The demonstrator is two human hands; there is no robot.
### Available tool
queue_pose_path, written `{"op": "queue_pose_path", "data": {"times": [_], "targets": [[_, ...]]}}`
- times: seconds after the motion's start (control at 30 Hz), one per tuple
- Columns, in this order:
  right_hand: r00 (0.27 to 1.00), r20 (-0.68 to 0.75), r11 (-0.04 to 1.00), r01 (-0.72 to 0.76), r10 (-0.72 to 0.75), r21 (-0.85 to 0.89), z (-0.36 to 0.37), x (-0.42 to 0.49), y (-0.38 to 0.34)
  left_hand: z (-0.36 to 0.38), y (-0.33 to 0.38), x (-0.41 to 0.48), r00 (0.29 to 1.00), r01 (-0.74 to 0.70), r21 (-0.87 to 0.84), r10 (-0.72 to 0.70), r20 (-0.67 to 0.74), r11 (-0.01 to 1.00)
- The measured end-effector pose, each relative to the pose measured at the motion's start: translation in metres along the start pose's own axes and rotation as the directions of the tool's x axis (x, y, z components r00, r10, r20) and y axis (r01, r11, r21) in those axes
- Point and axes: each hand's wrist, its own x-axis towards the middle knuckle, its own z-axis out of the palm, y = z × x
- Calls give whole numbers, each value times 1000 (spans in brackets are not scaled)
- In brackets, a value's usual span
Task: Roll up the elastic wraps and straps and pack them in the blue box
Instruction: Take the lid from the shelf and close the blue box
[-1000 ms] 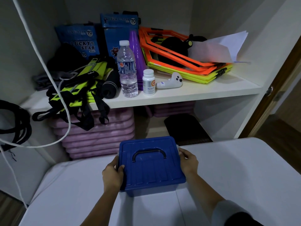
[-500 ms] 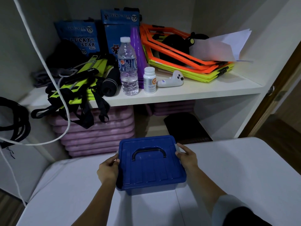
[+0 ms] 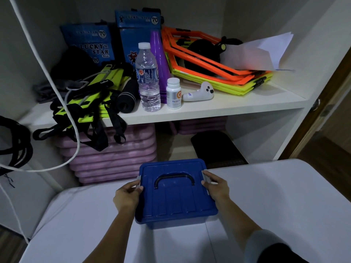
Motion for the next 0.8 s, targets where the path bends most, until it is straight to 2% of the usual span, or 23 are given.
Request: {"op": "queue_pose_path", "data": {"times": [0.3, 0.57, 0.8], "targets": [[994, 4, 988, 108, -108, -114, 1, 0, 6, 0, 1, 1, 1000, -4, 35, 5, -11, 999], [986, 14, 977, 168, -168, -134, 1, -2, 8, -1, 9, 4, 998, 35, 69, -39, 54, 997], [981, 36, 973, 195, -192, -126, 0, -2, 10, 1, 8, 2, 994, -67, 183, 51, 92, 981]]}}
